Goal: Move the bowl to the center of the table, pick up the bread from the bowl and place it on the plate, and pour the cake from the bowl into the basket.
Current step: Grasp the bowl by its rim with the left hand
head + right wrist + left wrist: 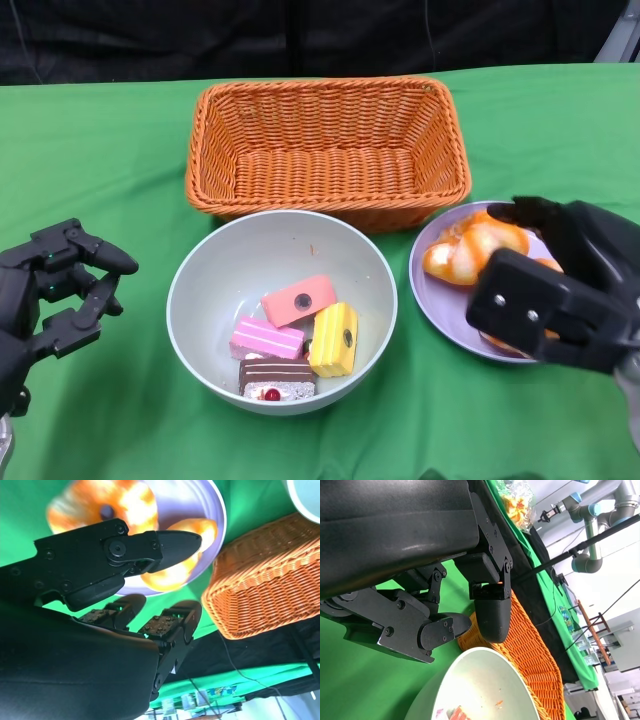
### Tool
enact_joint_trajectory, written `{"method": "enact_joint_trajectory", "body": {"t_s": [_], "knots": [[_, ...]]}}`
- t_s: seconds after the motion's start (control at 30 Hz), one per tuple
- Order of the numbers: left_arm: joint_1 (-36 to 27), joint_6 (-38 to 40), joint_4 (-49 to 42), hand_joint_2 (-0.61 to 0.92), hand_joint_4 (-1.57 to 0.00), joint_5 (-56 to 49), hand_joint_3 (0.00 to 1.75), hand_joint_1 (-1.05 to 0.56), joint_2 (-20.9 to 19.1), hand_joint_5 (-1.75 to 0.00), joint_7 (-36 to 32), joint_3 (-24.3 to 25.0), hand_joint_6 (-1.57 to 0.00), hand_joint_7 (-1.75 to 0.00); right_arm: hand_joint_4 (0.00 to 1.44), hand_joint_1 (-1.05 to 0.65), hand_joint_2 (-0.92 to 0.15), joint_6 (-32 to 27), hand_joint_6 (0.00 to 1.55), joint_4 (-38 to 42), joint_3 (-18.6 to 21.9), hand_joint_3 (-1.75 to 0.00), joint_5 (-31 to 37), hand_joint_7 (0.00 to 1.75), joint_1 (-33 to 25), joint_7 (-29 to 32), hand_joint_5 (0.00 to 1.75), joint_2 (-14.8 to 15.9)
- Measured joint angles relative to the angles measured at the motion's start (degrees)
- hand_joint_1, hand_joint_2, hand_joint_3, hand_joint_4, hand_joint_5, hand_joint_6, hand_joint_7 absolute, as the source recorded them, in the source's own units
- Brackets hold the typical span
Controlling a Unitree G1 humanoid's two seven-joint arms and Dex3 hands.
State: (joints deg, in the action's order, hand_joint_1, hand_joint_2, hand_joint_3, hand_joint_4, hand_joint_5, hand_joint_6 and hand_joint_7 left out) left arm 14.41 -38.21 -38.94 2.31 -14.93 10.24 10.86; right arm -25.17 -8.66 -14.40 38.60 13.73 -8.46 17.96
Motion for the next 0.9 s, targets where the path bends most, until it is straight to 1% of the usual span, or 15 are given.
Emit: {"method": "enact_joint_trajectory", "body": {"t_s": [0.2,0.27,0.37,0.5,0.53,0.6,0.63,0.73,0.77,0.8,0.83,0.87,0.9], "knots": [[0.29,-0.84,-1.19,0.72,-0.84,0.01,0.75,-0.02,-0.19,-1.46,0.00,0.03,-0.83,-1.12,0.76,-0.49,-0.92,-0.70,0.69,-4.48,0.85,-0.15,0.06,0.03,-3.21,-1.53,0.08,1.31],[0.63,-0.98,-1.35,0.72,-0.84,0.00,0.74,-0.03,-0.09,-1.44,0.06,-0.12,-0.82,-1.11,0.78,-0.46,-0.92,-0.71,0.71,-6.16,1.52,-0.14,-0.04,0.03,-4.58,-1.75,0.09,1.41],[0.63,-1.13,-1.73,0.73,-0.84,0.55,0.71,-0.04,-0.72,-1.42,0.08,0.37,-0.82,-1.10,0.80,-0.43,-0.92,0.93,0.73,-14.19,3.12,-0.13,-0.89,0.04,-12.21,-1.76,0.08,1.43],[0.90,-1.16,-1.96,0.74,-0.82,0.59,0.68,-0.03,-0.90,-1.40,0.16,0.40,-0.83,-1.07,0.83,-0.40,-0.92,1.63,0.73,-20.11,3.93,-0.10,-2.10,0.03,-19.18,-2.05,0.08,1.21],[0.99,-1.19,-2.04,0.75,-0.82,0.52,0.66,-0.04,-0.93,-1.40,0.17,0.38,-0.83,-1.05,0.88,-0.30,-0.91,3.18,0.77,-21.46,4.74,-0.07,-3.95,0.04,-20.97,-1.69,0.09,0.70],[1.08,-1.32,-2.39,0.77,-0.82,0.30,0.61,-0.05,-1.19,-1.39,0.16,0.34,-0.84,-1.02,0.92,-0.19,-0.92,10.12,0.81,-22.78,6.27,-0.04,-9.96,0.05,-24.71,0.50,0.10,-1.80],[1.08,-1.40,-2.48,0.80,-0.82,0.07,0.57,-0.05,-1.29,-1.37,0.16,0.30,-0.85,-0.99,0.97,-0.13,-0.92,14.31,0.85,-22.27,6.66,-0.07,-13.30,0.07,-25.90,1.33,0.12,-2.99],[1.08,-2.56,-2.70,0.83,-0.83,-0.31,0.51,-0.03,-1.50,-1.30,0.35,-0.20,-0.87,-0.91,1.07,-0.09,-0.92,28.55,0.98,-17.19,8.27,-0.14,-23.65,0.12,-26.94,2.35,0.18,-5.58],[1.08,-3.25,-2.84,0.83,-0.83,-0.25,0.49,-0.03,-1.69,-1.26,1.08,-0.35,-0.88,-0.86,1.07,-0.08,-0.91,32.75,1.03,-14.97,8.80,-0.20,-26.60,0.15,-26.92,2.37,0.29,-6.41],[1.08,-3.78,-2.85,0.85,-0.81,-0.10,0.38,-0.06,-2.08,-1.12,2.12,-0.65,-0.88,-0.70,0.94,-0.04,-0.81,36.02,1.07,-12.87,9.17,-0.49,-29.35,0.26,-26.79,2.22,0.73,-7.08],[1.07,-4.18,-2.85,0.88,-0.80,-0.04,0.28,-0.09,-2.61,-1.02,3.30,-0.97,-0.89,-0.56,0.86,-0.03,-0.70,38.33,1.03,-11.13,9.41,-0.72,-31.66,0.42,-26.53,1.87,0.97,-7.72],[1.06,-4.45,-2.85,0.90,-0.76,0.04,0.17,-0.15,-3.34,-0.82,4.78,-1.35,-0.88,-0.38,0.80,-0.02,-0.62,40.43,0.93,-9.40,9.49,-0.93,-33.91,0.73,-26.02,1.24,1.19,-8.37],[1.06,-4.74,-2.81,0.91,-0.77,0.02,0.12,-0.20,-4.20,-0.65,6.44,-1.85,-0.87,-0.25,0.76,-0.02,-0.59,42.12,0.85,-7.91,9.49,-1.01,-36.12,0.93,-25.40,0.49,1.30,-8.96]]}}
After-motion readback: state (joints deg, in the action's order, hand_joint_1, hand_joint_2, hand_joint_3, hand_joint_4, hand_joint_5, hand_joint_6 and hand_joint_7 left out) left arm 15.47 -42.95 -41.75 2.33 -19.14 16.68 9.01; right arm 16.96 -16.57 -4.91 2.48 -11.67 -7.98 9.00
